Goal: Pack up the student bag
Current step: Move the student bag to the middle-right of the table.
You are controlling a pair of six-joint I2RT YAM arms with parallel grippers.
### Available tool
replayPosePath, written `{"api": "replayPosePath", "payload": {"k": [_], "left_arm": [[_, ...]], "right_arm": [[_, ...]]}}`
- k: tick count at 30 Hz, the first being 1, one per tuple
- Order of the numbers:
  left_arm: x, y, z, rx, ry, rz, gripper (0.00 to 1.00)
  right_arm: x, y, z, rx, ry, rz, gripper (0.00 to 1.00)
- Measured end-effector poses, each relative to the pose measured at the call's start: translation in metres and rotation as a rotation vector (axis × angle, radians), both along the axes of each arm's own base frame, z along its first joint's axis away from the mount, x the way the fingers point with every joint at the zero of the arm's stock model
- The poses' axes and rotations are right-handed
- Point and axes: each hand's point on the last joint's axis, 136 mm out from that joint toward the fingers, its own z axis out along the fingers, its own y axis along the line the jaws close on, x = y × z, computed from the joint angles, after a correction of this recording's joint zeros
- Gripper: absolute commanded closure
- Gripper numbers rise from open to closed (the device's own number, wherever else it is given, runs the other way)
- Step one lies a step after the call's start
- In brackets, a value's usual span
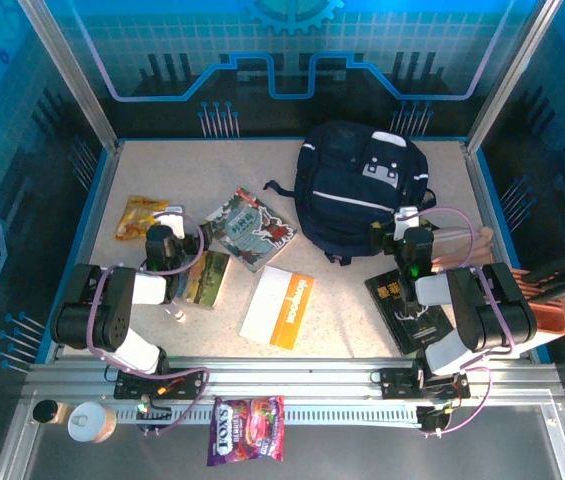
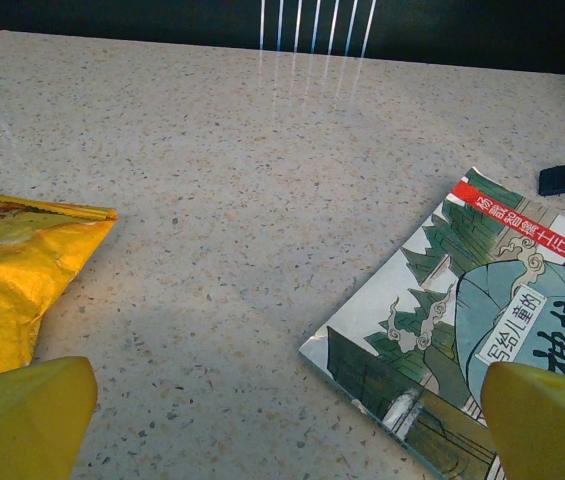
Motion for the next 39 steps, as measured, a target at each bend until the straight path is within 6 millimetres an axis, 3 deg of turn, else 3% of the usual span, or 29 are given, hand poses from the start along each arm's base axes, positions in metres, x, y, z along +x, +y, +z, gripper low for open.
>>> {"api": "replayPosePath", "payload": {"k": [20, 24, 30, 33, 35, 39], "left_arm": [[-0.002, 0.004, 0.002, 0.005, 0.002, 0.024, 0.01], [-0.008, 0.012, 0.03, 0.014, -0.024, 0.071, 0.01], [-0.001, 0.014, 0.103, -0.146, -0.073, 0.143, 0.01], [0.007, 0.0, 0.139, -0.3, -0.06, 0.119, 0.01], [0.011, -0.016, 0.152, -0.405, -0.034, 0.081, 0.01], [0.013, -0.061, 0.144, -0.596, 0.088, -0.012, 0.04]], "right_arm": [[-0.002, 0.003, 0.006, -0.019, -0.008, 0.006, 0.0], [-0.007, 0.02, 0.037, -0.055, -0.056, 0.038, 0.0], [0.006, 0.055, 0.101, -0.013, -0.059, 0.087, 0.0], [0.014, 0.081, 0.129, 0.078, -0.022, 0.133, 0.0], [0.017, 0.101, 0.139, 0.143, 0.028, 0.168, 0.0], [0.023, 0.123, 0.131, 0.242, 0.152, 0.176, 0.0]]}}
